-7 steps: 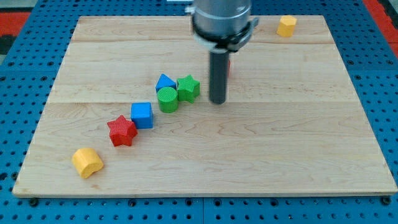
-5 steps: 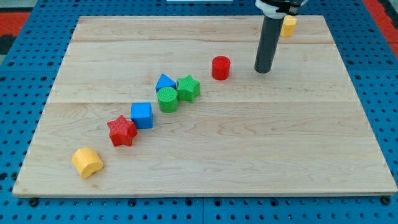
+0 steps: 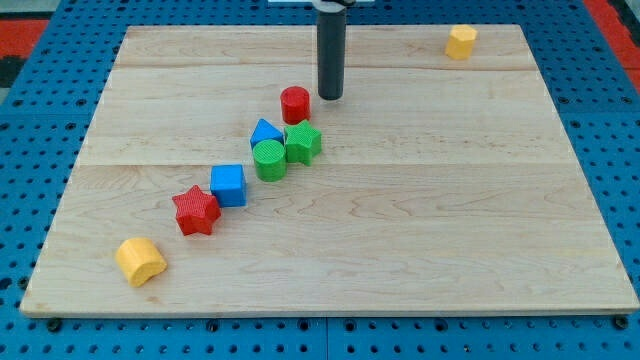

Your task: Slide the red circle into the triangle

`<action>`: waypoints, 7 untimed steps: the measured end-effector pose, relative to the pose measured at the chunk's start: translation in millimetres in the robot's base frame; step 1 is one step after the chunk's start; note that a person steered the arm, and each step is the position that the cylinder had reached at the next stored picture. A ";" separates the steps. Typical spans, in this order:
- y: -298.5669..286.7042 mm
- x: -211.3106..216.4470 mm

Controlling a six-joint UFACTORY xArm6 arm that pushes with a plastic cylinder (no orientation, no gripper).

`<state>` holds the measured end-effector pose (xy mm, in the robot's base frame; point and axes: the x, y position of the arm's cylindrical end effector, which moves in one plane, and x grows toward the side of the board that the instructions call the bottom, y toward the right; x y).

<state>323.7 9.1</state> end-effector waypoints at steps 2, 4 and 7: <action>-53.1 10.8; -56.6 12.8; 26.4 23.0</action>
<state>346.8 35.5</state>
